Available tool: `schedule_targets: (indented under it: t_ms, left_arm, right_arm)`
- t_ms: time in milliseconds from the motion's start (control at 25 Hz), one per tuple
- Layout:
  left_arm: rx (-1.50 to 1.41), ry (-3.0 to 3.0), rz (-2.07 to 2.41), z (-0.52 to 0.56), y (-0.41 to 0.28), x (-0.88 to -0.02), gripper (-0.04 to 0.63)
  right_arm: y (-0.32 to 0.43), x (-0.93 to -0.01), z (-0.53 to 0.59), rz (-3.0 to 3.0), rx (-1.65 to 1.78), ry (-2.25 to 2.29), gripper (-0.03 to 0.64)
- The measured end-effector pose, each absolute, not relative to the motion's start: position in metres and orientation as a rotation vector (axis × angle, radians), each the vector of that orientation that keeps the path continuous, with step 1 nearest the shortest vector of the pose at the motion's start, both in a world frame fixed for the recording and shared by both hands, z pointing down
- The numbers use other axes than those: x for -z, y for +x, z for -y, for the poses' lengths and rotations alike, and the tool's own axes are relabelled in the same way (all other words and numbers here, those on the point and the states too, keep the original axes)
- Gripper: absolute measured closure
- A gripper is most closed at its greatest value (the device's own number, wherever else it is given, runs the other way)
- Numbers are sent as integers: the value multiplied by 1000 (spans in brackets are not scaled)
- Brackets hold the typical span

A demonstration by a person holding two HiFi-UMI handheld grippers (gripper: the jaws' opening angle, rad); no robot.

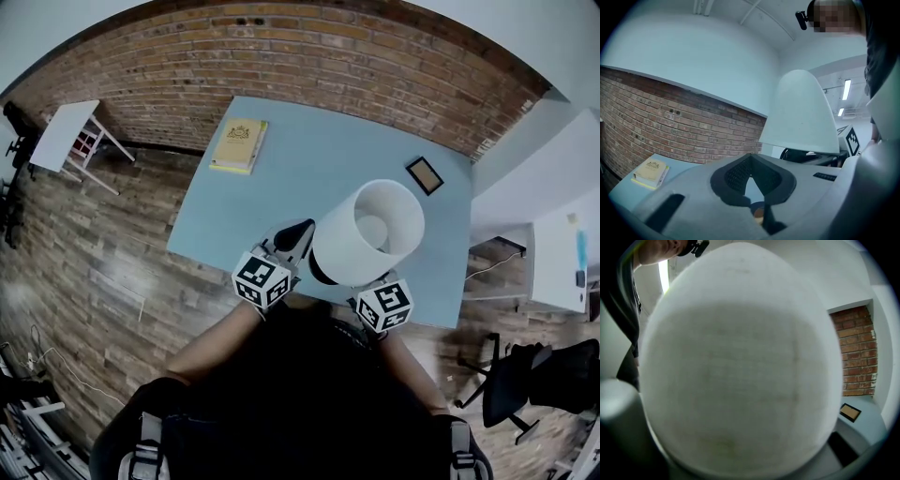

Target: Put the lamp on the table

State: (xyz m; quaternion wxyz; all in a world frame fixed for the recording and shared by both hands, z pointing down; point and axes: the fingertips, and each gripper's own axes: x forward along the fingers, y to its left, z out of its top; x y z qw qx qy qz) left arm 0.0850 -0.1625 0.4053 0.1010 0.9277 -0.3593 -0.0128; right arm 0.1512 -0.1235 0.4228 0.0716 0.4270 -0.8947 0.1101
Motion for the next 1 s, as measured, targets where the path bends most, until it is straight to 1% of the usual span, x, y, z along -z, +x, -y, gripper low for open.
schedule_targets:
  t_ms: [400,760,1000]
  left_arm:
    - [14,2730,1061,185,107,-408,586]
    - [-1,2734,959,225,134,-419,586]
    - [-44,2691,951,260,127,-437,586]
  right_arm:
    - [174,-427,147,2693,-376,1285,500]
    - [189,-437,175,2643,-414,1323,500]
    - [192,-451,209,2614,-480,1353,499]
